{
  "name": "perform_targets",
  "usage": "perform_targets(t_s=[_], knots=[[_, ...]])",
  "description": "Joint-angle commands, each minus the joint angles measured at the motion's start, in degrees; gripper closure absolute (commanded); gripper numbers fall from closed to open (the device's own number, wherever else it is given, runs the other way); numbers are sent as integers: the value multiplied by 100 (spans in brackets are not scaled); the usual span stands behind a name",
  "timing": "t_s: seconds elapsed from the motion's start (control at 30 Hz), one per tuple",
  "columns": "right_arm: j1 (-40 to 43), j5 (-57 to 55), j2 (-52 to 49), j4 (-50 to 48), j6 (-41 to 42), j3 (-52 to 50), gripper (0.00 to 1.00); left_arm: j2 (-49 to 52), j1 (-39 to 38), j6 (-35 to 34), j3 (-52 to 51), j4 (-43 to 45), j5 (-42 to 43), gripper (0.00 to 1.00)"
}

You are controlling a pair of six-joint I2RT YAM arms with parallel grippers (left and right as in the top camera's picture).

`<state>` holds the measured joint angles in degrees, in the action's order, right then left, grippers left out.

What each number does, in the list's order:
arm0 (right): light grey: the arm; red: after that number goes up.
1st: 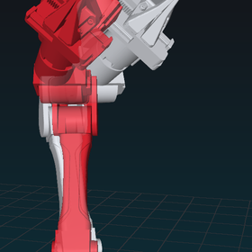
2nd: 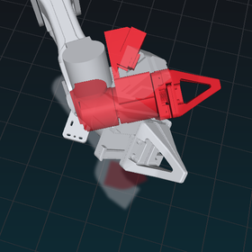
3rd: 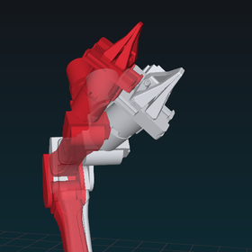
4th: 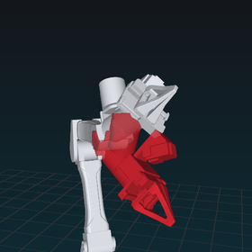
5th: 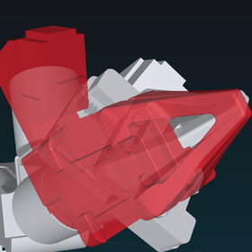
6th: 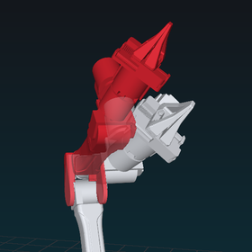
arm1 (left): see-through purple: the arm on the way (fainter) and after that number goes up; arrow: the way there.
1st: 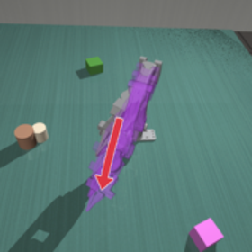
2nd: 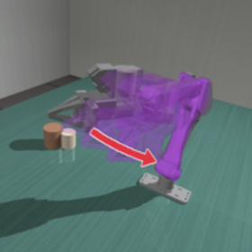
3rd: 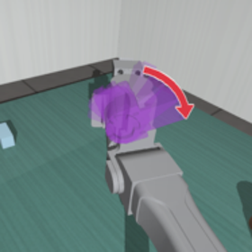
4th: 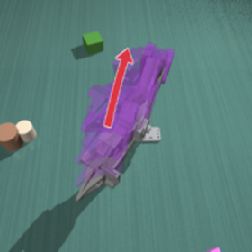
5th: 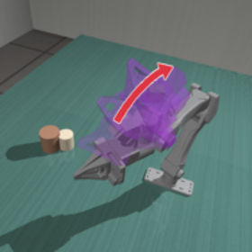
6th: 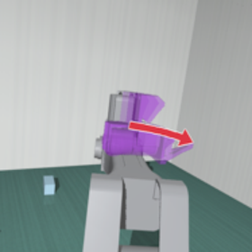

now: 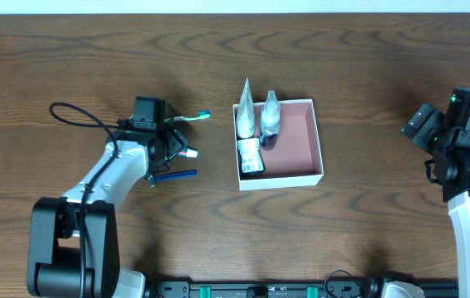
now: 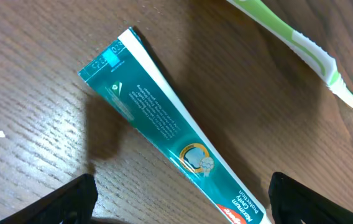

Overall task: Pack container
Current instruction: 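Reach left gripper down to the teal toothpaste tube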

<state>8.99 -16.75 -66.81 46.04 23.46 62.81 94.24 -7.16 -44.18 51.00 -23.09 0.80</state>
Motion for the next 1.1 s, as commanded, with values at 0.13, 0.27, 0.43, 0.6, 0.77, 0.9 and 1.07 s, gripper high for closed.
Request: perform_targets(t_s=[0.13,0.27,0.43,0.6,0.77,0.9,1.07], knots=[[48,-81,-7,11,9,2,1,9,-68,-614,57,-131,-466,12],[48,-81,-7,11,9,2,1,9,-70,-608,57,-363,-391,12],[48,-81,-7,11,9,2,1,9,-70,-553,57,-566,-382,12],[48,-81,-7,11,9,2,1,9,-70,-542,57,-584,-337,12],[48,-81,-7,11,9,2,1,9,-70,688,57,-195,190,12],[48,-81,-7,11,9,2,1,-28,-70,2455,133,28,719,7],[48,-81,-7,11,9,2,1,-68,-70,3519,151,446,715,2]])
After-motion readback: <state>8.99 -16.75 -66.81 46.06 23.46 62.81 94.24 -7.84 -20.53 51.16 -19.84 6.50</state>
